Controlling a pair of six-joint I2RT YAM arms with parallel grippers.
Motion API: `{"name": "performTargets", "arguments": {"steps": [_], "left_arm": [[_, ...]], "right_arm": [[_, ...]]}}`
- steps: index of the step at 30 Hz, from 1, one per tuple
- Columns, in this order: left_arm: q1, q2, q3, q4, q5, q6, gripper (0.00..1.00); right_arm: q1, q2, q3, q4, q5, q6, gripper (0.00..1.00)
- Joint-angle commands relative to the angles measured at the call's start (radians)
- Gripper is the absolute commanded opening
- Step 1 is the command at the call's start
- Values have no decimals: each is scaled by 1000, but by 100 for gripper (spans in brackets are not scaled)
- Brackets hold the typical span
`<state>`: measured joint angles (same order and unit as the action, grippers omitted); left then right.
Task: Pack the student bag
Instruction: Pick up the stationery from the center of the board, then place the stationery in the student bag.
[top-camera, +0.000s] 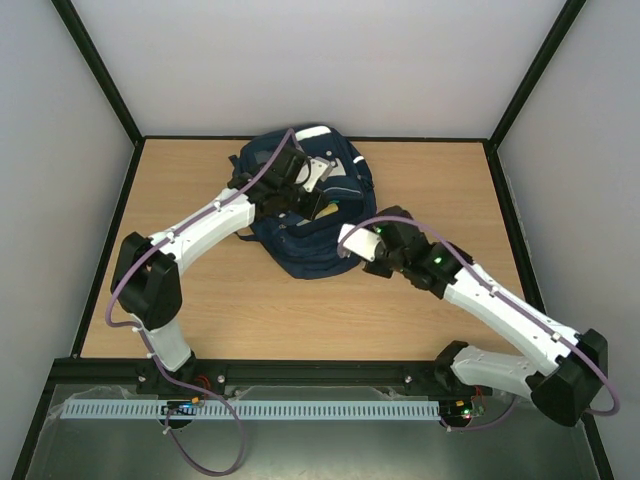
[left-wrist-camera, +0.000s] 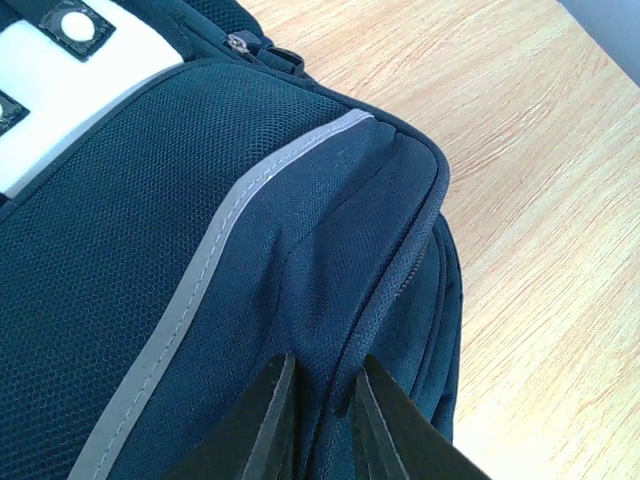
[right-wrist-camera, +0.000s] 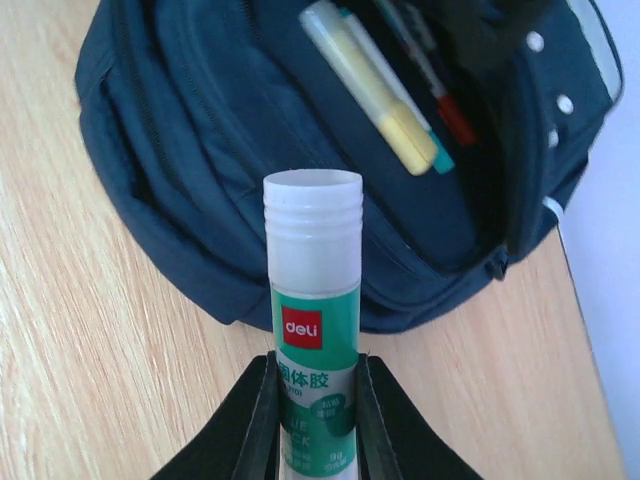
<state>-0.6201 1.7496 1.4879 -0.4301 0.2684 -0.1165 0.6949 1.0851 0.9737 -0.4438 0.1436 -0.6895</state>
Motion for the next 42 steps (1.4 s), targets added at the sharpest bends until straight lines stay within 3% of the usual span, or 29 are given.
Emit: {"name": "performTargets", "arguments": {"steps": [1, 10, 20, 32, 34, 38, 42], "left_arm": [[-29, -9, 47, 8, 46, 7, 15], [-29, -49, 57, 0, 41, 18, 15], [-7, -102, 54, 12, 55, 16, 15], [29, -112, 49, 28, 101, -1, 15], [35, -111, 49, 31, 110, -5, 15], [45, -108, 48, 33, 121, -12, 15], [53, -106, 47, 35, 124, -14, 15]], "right_arm": [[89, 48, -45, 95, 175, -182, 1], [189, 240, -50, 367, 320, -308, 1], [190, 511, 36, 571, 388, -460, 1], [164, 717, 165, 661, 401, -569, 1], [156, 727, 168, 693, 400, -585, 4], [139, 758, 143, 849, 453, -617, 30], [137, 703, 112, 820, 434, -549, 36]]}}
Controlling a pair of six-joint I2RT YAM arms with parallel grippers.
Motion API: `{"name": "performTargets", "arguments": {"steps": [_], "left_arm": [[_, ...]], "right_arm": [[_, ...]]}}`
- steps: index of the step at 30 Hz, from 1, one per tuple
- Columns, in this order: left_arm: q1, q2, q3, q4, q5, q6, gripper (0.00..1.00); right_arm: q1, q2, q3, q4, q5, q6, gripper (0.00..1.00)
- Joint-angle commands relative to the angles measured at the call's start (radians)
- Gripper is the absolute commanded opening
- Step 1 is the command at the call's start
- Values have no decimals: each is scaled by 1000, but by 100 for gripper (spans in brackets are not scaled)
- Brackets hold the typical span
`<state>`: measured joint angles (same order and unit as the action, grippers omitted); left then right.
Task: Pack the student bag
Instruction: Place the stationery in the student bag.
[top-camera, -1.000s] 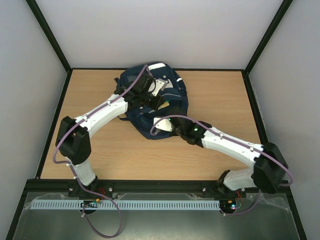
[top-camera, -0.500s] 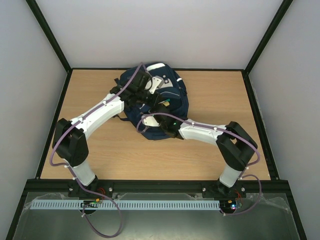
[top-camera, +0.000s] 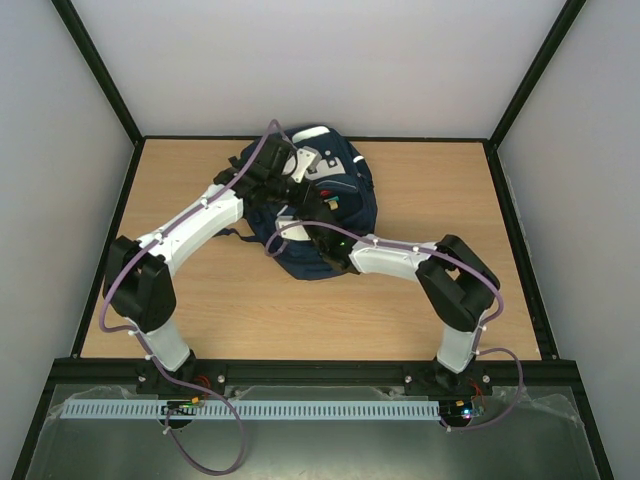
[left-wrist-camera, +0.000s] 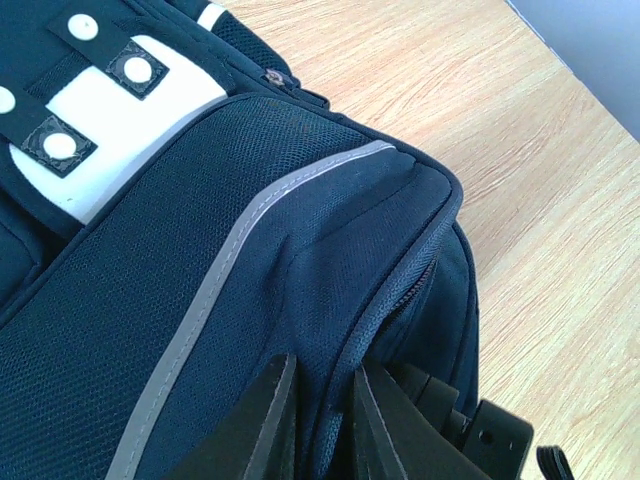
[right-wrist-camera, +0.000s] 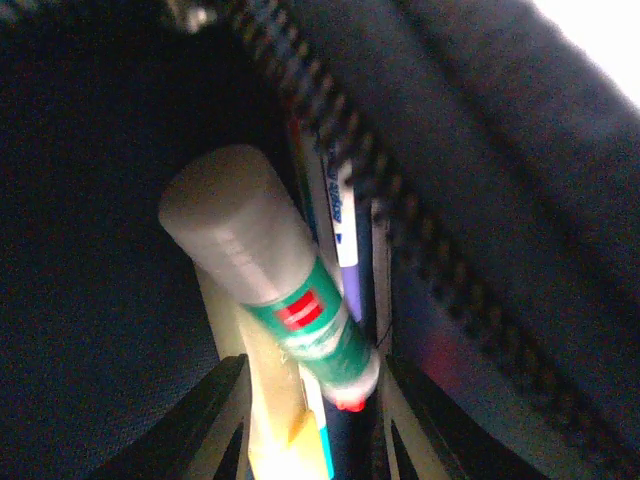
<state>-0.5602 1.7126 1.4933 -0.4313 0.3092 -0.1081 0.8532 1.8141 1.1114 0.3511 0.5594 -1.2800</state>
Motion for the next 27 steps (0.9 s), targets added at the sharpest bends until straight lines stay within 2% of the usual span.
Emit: {"name": "performTargets", "arguments": {"steps": [1, 7, 13, 16, 19, 24, 27], "left_arm": [[-5, -67, 42, 37, 86, -23, 14], [19, -61, 37, 48, 100, -41, 15], [28, -36, 27, 62, 118, -59, 15], [28, -15, 21, 71, 121, -66, 15], [17, 7, 11, 82, 106, -67, 15], [-23, 32, -48, 90, 77, -89, 16], [-47, 11, -108, 116, -9, -103, 16]], "right_arm": [[-21, -47, -34, -5, 6, 73, 38], [-10, -221, -93, -193, -68, 261, 41], [-3, -435, -167, -388, -172, 526, 42], [-12, -588, -248, -416, -211, 608, 42], [-103, -692, -244, -477, -300, 715, 42], [-211, -758, -175, -542, -382, 867, 43], [-242, -761, -146, -536, -422, 938, 44]]}}
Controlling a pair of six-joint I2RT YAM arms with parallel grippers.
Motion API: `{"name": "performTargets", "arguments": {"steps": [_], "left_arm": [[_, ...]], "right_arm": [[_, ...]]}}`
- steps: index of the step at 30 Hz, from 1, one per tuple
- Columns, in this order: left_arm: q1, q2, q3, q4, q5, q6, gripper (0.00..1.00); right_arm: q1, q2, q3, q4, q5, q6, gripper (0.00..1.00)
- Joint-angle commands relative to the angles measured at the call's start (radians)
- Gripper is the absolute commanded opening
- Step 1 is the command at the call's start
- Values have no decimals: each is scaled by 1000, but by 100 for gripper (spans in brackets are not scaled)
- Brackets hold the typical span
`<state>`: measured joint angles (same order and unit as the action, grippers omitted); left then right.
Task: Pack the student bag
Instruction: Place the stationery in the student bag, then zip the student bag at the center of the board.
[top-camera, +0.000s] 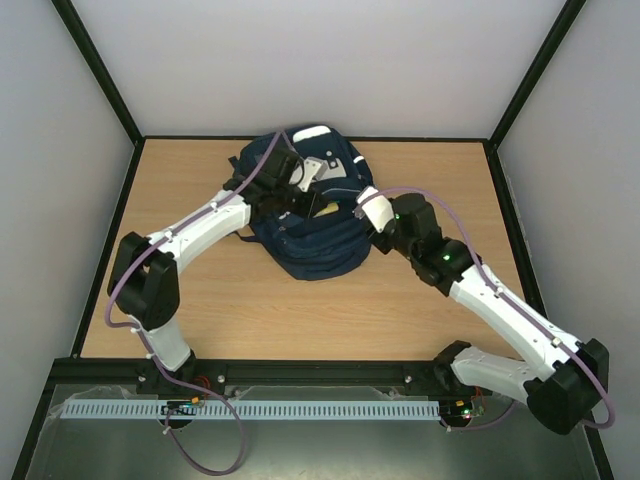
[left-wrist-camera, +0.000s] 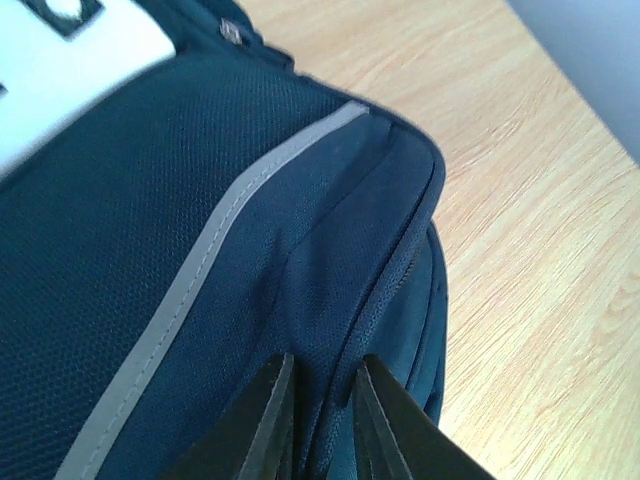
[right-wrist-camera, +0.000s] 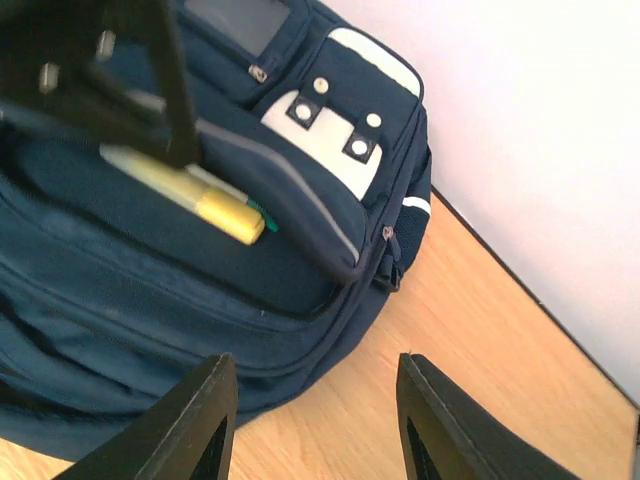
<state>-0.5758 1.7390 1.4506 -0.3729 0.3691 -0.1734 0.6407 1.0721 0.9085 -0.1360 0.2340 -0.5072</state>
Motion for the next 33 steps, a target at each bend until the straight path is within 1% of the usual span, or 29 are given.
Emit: {"name": "performTargets", "arguments": {"steps": [1, 3, 6, 7, 8, 9, 10, 12, 15, 18, 20, 22, 24, 26, 28, 30, 33], "left_arm": [[-42, -23, -80, 68, -102, -41, 16], [-59, -32, -109, 91, -123, -52, 17], [-96, -29, -134, 104, -128, -50, 19], [-109, -26, -136, 93, -157, -46, 21], [-121, -30, -141, 84, -206, -46, 26], [-134, -47, -154, 82, -249, -41, 34], [-144, -77, -175, 89, -286, -30, 45], [-158, -181, -227, 119, -337, -7, 61], [-158, -329, -299, 151, -388, 23, 74], [-150, -464, -395, 195, -424, 18, 83], [-141, -533, -490, 233, -449, -6, 85], [-127, -578, -562, 261, -463, -41, 84], [-121, -614, -623, 267, -516, -106, 78], [-122, -666, -708, 321, -502, -159, 74], [-122, -726, -808, 401, -500, -197, 74], [-121, -756, -874, 451, -532, -194, 73], [-121, -723, -894, 445, -580, -171, 73]], "right_arm": [[-36, -7, 73, -44, -98, 174, 44], [-64, 35, 126, -43, -130, 186, 42], [-152, 130, 238, -43, -246, 247, 41], [-181, 168, 277, -44, -287, 268, 41], [-204, 214, 322, -49, -322, 286, 41], [-223, 278, 359, -56, -356, 300, 42], [-236, 327, 395, -71, -386, 312, 43], [-249, 416, 443, -90, -445, 336, 45], [-249, 506, 442, -85, -575, 362, 46], [-250, 575, 412, -75, -645, 380, 46], [-250, 615, 395, -66, -664, 390, 45], [-250, 646, 390, -68, -666, 392, 45], [-250, 663, 382, -63, -654, 392, 44], [-250, 672, 370, -55, -648, 396, 44], [-248, 683, 361, -43, -648, 404, 44], [-250, 704, 361, -45, -644, 405, 44], [-250, 731, 364, -52, -613, 405, 44]]}}
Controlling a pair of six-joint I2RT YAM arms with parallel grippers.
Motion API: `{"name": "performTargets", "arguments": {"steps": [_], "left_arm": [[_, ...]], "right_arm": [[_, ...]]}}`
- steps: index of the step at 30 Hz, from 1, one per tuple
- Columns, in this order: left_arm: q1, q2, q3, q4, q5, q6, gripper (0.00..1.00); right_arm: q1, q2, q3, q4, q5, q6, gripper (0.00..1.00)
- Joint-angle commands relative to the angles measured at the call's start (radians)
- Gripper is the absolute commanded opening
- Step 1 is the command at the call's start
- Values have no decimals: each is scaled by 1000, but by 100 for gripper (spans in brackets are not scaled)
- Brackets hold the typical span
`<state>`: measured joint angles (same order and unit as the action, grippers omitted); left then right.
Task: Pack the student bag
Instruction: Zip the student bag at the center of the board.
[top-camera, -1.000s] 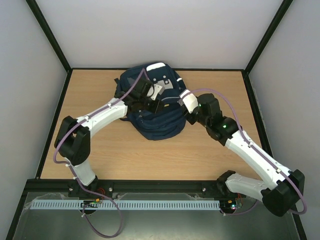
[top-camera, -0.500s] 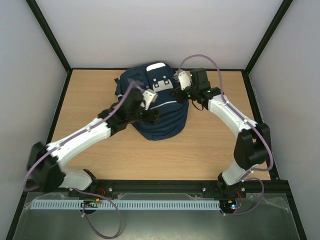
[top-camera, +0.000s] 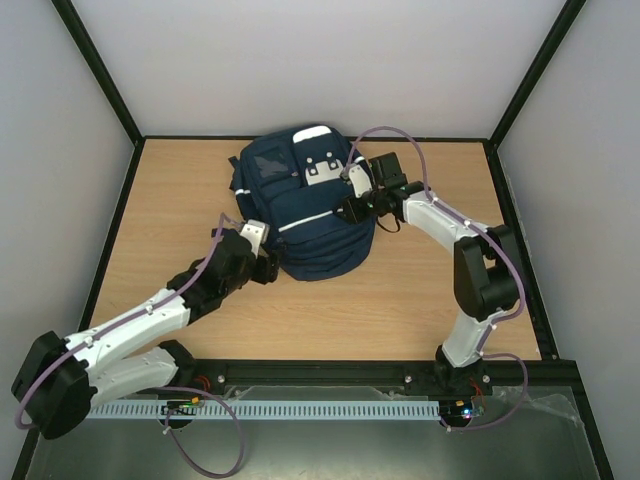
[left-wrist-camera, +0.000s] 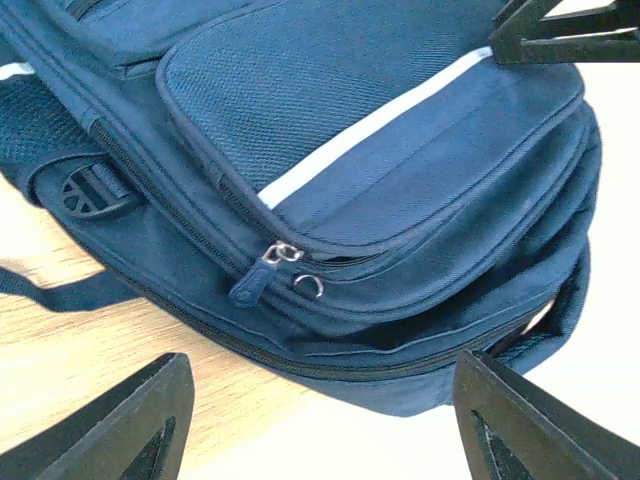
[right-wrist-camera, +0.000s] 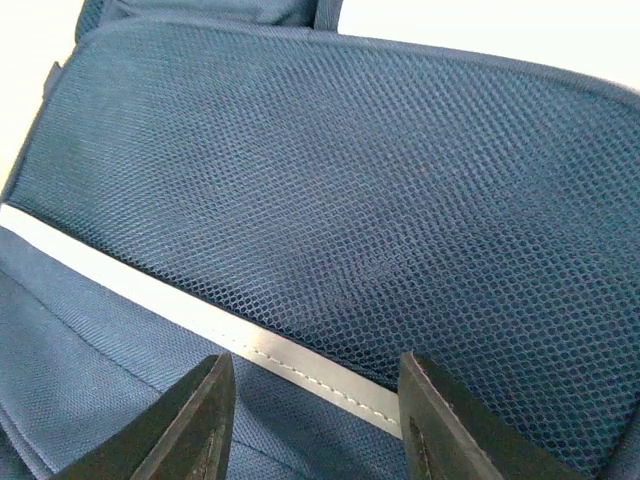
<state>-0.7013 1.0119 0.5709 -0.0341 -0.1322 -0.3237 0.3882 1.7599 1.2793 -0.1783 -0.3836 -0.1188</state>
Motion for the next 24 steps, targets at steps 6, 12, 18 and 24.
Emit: {"name": "performTargets", "arguments": {"steps": [6, 12, 18, 24], "left_arm": [[20, 136, -37, 181, -83, 14, 68], [71, 204, -106, 384, 6, 47, 68], [97, 306, -62, 355, 67, 110, 71], [130, 411, -29, 329, 64, 135, 73]], "right_arm": [[4, 98, 11, -29, 46, 16, 44], [3, 137, 20, -48, 52, 12, 44], [3, 141, 19, -53, 43, 12, 44], [3, 137, 19, -59, 40, 10, 44]]}}
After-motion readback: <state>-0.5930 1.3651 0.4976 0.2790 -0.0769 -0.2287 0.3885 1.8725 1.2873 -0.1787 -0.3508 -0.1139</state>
